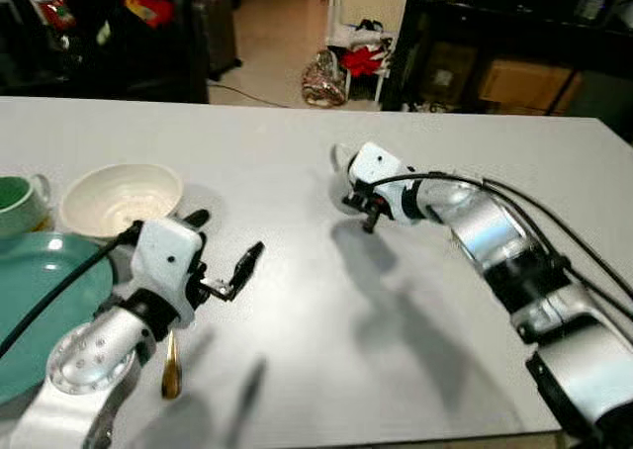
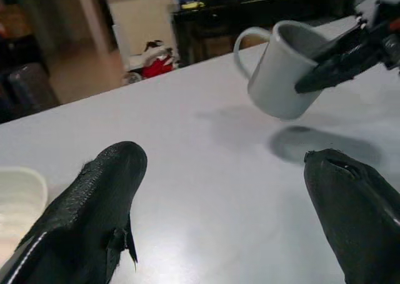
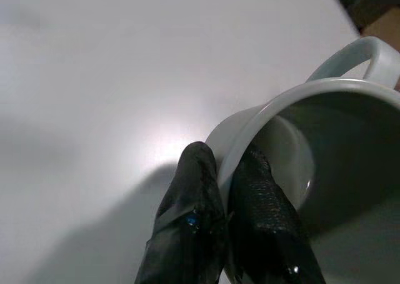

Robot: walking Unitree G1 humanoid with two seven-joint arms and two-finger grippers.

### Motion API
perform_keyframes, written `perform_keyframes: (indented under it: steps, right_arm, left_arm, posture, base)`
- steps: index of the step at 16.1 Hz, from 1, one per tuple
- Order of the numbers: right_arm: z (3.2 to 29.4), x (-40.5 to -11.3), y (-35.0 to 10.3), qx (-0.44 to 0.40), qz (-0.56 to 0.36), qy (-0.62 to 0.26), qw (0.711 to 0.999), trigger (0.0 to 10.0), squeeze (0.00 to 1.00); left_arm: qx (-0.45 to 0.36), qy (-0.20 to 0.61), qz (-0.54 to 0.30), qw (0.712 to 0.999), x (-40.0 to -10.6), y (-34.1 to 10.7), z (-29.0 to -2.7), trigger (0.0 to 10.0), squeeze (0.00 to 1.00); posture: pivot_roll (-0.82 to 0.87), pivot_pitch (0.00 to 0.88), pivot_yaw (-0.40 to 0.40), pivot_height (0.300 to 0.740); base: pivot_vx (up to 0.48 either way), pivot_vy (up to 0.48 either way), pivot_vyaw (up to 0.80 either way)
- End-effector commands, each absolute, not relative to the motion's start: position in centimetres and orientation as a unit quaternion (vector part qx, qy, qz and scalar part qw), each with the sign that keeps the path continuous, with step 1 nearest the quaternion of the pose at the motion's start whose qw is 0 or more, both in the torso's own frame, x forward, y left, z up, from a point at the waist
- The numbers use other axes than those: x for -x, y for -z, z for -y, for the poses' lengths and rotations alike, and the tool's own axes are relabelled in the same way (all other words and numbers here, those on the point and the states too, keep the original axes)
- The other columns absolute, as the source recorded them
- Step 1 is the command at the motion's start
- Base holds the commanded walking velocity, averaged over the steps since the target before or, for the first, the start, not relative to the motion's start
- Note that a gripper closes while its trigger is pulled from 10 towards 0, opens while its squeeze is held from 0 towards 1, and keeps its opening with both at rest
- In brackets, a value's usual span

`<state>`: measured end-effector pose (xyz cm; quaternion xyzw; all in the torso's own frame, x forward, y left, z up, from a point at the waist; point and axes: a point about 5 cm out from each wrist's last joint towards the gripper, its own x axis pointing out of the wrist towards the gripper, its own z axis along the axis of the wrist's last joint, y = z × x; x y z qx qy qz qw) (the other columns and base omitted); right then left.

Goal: Setting the table

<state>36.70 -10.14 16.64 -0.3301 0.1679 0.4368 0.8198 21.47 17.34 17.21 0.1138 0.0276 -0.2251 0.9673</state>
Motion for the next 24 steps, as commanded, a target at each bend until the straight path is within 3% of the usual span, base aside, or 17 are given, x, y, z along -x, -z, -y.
perform_keyframes:
  steps: [1, 5, 9, 10, 11, 12, 13, 17, 21, 24]
  right_arm:
    - [10.4, -37.1, -16.9, 0.354, -0.174, -0.444, 0.804, 10.0, 0.00]
    - [9.4, -38.0, -16.0, 0.406, -0.182, -0.461, 0.768, 10.0, 0.00]
    - [8.6, -38.0, -16.0, 0.409, -0.182, -0.482, 0.753, 10.0, 0.00]
    - [8.5, -38.2, -16.0, 0.415, -0.180, -0.484, 0.749, 10.0, 0.07]
    - [8.3, -38.3, -16.0, 0.422, -0.179, -0.486, 0.744, 10.0, 0.29]
    - [8.2, -38.4, -16.1, 0.425, -0.176, -0.485, 0.744, 10.0, 0.75]
    - [8.1, -38.4, -16.2, 0.426, -0.173, -0.483, 0.745, 10.0, 0.96]
    - [7.7, -38.7, -16.9, 0.431, -0.155, -0.480, 0.748, 10.0, 1.00]
    - [7.7, -39.1, -19.6, 0.456, -0.116, -0.496, 0.729, 10.0, 1.00]
    - [9.6, -38.8, -22.1, 0.447, -0.082, -0.506, 0.733, 10.0, 1.00]
  left_arm:
    - [-0.112, 0.249, -0.035, 0.961, -21.6, -17.3, -17.1, 10.0, 0.00]
    - [-0.117, 0.287, -0.051, 0.949, -21.3, -17.3, -17.0, 10.0, 0.00]
    - [-0.115, 0.305, -0.064, 0.943, -20.7, -17.1, -17.0, 10.0, 0.00]
    - [-0.115, 0.311, -0.070, 0.941, -20.6, -17.0, -17.0, 10.0, 0.00]
    - [-0.116, 0.317, -0.077, 0.938, -20.5, -16.9, -17.0, 10.0, 0.00]
    - [-0.117, 0.318, -0.078, 0.938, -20.5, -16.9, -17.0, 10.0, 0.00]
    - [-0.117, 0.318, -0.078, 0.938, -20.5, -16.8, -17.0, 10.0, 0.00]
    - [-0.118, 0.319, -0.078, 0.937, -20.6, -16.8, -17.0, 10.0, 0.00]
    - [-0.122, 0.309, -0.064, 0.941, -21.3, -17.1, -17.5, 10.0, 0.00]
    - [-0.100, 0.294, -0.035, 0.950, -21.9, -17.5, -17.5, 10.0, 0.00]
  posture:
    - [0.03, 0.000, -0.025, 0.740]
    - [0.04, 0.000, -0.027, 0.740]
    - [0.05, 0.000, -0.032, 0.740]
    - [0.05, 0.000, -0.033, 0.740]
    - [0.05, 0.000, -0.033, 0.740]
    - [0.05, 0.000, -0.034, 0.740]
    - [0.06, 0.000, -0.032, 0.740]
    - [0.05, 0.000, -0.027, 0.740]
    - [0.05, 0.000, 0.000, 0.740]
    - [0.03, 0.000, 0.007, 0.740]
  base:
    - [0.000, 0.000, 0.00]
    - [0.000, 0.000, 0.00]
    - [0.000, 0.000, 0.00]
    - [0.000, 0.000, 0.00]
    - [0.000, 0.000, 0.00]
    - [0.000, 0.000, 0.00]
    - [0.000, 0.000, 0.00]
    - [0.000, 0.000, 0.00]
    - [0.000, 0.000, 0.00]
    - [0.000, 0.000, 0.00]
